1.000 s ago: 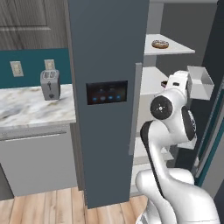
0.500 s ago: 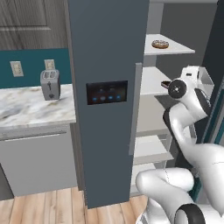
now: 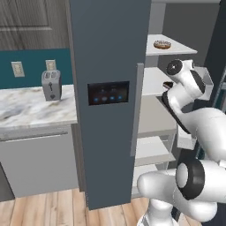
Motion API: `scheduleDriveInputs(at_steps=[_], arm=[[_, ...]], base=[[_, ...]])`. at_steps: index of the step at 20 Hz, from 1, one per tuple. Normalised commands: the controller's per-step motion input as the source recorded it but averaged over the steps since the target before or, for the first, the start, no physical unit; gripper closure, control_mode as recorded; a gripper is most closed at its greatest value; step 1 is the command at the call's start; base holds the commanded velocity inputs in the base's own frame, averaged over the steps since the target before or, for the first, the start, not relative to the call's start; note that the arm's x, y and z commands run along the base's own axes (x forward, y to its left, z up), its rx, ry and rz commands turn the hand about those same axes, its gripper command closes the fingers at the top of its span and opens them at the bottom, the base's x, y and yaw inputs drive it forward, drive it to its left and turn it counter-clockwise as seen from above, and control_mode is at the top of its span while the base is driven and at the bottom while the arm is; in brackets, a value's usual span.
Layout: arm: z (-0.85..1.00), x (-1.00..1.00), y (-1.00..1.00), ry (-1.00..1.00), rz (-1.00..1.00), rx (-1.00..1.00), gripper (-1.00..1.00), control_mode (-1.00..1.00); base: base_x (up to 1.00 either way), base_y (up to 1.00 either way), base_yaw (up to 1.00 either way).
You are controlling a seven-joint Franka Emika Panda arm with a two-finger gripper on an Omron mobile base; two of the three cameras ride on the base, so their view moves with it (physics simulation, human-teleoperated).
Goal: Take the donut and cake from the fridge and place them on the empty tray on the dining counter.
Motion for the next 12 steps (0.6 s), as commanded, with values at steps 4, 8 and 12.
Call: scheduleDriveInputs(at_steps=[4, 8, 12], arm=[[-0.44, -0.31, -1.00, 0.13, -0.15, 0.00, -1.00, -1.00], [-0.44, -0.53, -1.00, 0.03, -0.24, 0.04, -1.00, -1.00], [-0.44, -0.37, -1.00, 0.00, -0.24, 0.06, -1.00, -1.00]], base=[[0.00, 0.00, 0.00], [0.00, 0.00, 0.00], [0.00, 0.00, 0.00]])
